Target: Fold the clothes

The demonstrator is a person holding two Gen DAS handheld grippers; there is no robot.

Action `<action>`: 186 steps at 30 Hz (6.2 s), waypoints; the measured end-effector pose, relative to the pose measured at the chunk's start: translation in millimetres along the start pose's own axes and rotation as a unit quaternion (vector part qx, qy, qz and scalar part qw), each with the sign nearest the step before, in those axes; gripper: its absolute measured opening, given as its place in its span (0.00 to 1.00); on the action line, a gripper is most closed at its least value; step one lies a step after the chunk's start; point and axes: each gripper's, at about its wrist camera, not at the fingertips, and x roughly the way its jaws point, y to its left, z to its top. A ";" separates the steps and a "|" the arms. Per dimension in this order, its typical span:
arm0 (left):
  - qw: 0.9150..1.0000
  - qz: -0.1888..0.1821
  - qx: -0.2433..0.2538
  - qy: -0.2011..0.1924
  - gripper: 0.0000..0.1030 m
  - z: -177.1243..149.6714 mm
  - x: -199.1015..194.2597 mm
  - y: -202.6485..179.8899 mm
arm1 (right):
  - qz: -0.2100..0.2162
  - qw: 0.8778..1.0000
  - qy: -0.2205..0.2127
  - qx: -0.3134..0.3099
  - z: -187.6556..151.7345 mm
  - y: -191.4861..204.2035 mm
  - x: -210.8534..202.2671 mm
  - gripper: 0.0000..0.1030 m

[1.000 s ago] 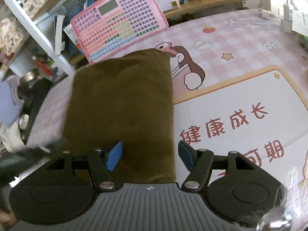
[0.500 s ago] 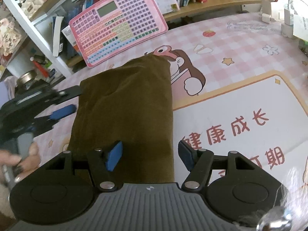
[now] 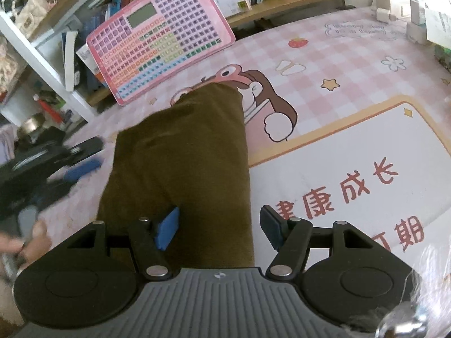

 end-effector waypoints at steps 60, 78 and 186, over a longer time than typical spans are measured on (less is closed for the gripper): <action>0.998 -0.006 0.031 0.057 0.24 -74.8 -30.8 -66.5 | 0.043 0.997 -0.042 -0.044 -34.6 4.3 -48.7 0.24; 0.999 0.039 0.028 0.024 0.24 -102.4 -26.9 -130.8 | 0.087 0.992 -0.034 -0.085 -11.9 -44.2 -75.5 0.24; 0.999 0.038 -0.020 0.014 0.27 95.1 106.5 61.9 | 0.100 0.993 -0.025 -0.057 135.8 55.1 183.5 0.27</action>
